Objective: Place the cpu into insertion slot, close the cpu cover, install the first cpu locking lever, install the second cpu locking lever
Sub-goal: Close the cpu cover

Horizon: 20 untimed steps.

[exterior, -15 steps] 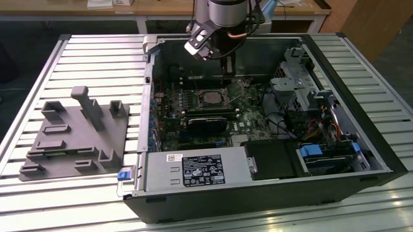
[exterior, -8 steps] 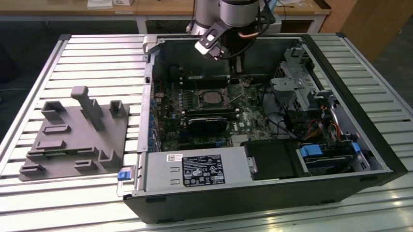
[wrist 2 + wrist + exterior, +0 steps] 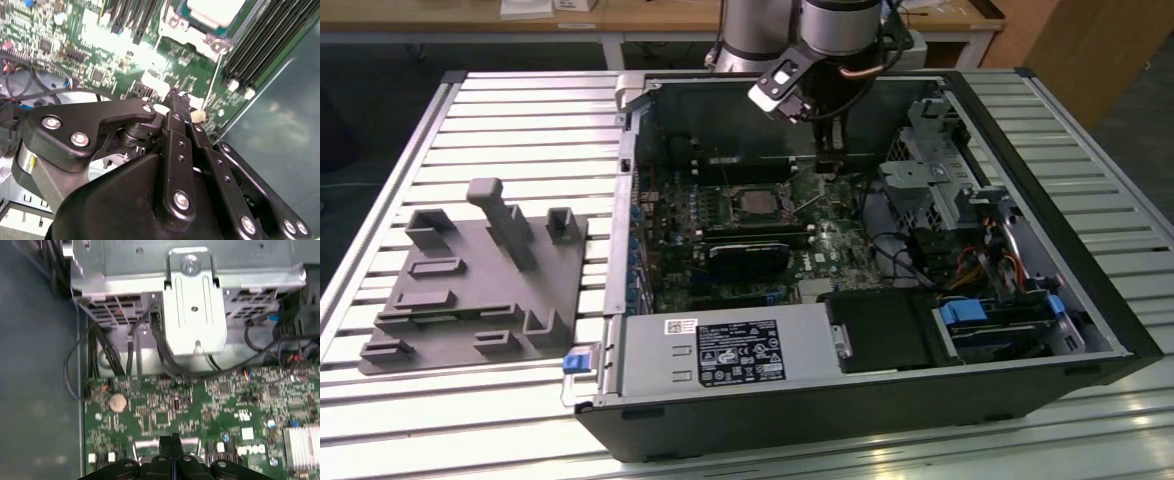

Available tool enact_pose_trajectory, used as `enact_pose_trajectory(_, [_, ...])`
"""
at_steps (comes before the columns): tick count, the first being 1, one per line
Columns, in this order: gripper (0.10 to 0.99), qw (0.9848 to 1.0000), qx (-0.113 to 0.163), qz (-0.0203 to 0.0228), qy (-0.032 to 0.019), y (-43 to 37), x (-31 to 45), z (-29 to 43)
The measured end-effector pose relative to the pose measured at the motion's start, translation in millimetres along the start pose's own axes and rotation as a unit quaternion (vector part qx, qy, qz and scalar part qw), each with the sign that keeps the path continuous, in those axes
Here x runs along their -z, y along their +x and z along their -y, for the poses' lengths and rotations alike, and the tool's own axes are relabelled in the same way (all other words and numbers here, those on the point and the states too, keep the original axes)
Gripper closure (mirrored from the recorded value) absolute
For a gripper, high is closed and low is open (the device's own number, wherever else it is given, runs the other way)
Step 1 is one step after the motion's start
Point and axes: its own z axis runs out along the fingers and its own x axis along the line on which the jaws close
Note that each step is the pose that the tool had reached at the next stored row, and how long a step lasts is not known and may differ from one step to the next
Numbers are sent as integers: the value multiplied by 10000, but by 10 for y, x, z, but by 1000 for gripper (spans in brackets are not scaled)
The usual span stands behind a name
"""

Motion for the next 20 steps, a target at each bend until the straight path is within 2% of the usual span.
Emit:
enact_pose_trajectory(5, [980,10000,0,2,12,11,-14,-136])
enact_pose_trajectory(8, [980,10000,0,2,18,16,-24,-192])
enact_pose_trajectory(14, [980,10000,1,3,28,21,-97,-243])
enact_pose_trajectory(15, [980,10000,1,4,45,22,-181,-248])
enact_pose_trajectory(20, [980,10000,1,7,75,22,-260,-240])
